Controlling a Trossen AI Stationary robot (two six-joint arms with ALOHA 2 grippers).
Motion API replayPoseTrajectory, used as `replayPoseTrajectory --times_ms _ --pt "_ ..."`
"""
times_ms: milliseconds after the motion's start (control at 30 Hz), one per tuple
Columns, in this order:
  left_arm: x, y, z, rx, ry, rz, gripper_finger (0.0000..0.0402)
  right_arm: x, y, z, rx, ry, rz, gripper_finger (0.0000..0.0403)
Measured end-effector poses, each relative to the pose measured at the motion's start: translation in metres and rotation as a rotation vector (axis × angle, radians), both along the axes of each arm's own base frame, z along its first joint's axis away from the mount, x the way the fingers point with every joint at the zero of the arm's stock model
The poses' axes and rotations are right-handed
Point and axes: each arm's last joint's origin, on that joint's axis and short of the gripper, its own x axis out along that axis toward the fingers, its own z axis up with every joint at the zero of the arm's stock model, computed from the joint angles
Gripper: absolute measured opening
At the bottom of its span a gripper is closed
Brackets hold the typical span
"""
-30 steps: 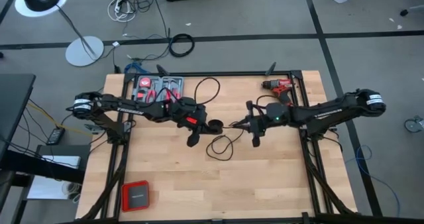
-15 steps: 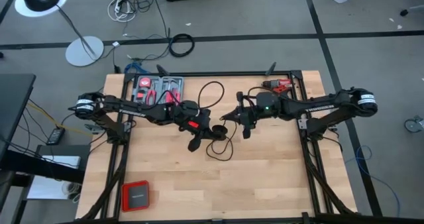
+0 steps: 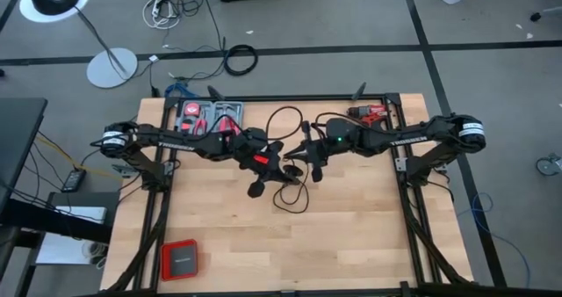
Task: Coil cords
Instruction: Coil the black wire on the spool
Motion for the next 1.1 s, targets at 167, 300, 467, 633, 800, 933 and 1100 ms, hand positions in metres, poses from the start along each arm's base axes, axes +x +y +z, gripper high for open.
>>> replayPoseTrajectory --times_ms 167,300,467,633,800,933,1100 --pt "0.003 0.001 0.007 0.088 -0.054 0.008 0.0000 0.000 -0.001 0.001 0.099 -0.004 0.008 0.0002" --pt "0.006 0.002 0.014 0.140 -0.100 0.009 0.0000 -0.003 0.003 -0.004 0.125 0.077 0.014 0.0002" --pt "0.008 0.002 0.020 0.199 -0.135 -0.010 0.0000 -0.004 0.004 -0.002 0.177 0.074 0.032 0.0002" --pt "0.009 0.002 0.022 0.238 -0.166 -0.006 0.0000 -0.004 0.004 -0.001 0.220 0.073 0.026 0.0003" --pt "0.010 0.001 0.024 0.280 -0.200 -0.003 0.0000 -0.004 0.005 -0.001 0.265 0.081 0.039 0.0004" --pt "0.011 0.001 0.024 0.297 -0.204 0.011 0.0000 -0.006 0.005 -0.001 0.289 0.105 0.032 0.0006" --pt "0.011 0.001 0.024 0.306 -0.199 0.026 0.0000 -0.009 0.003 0.001 0.324 0.116 0.014 0.0011"
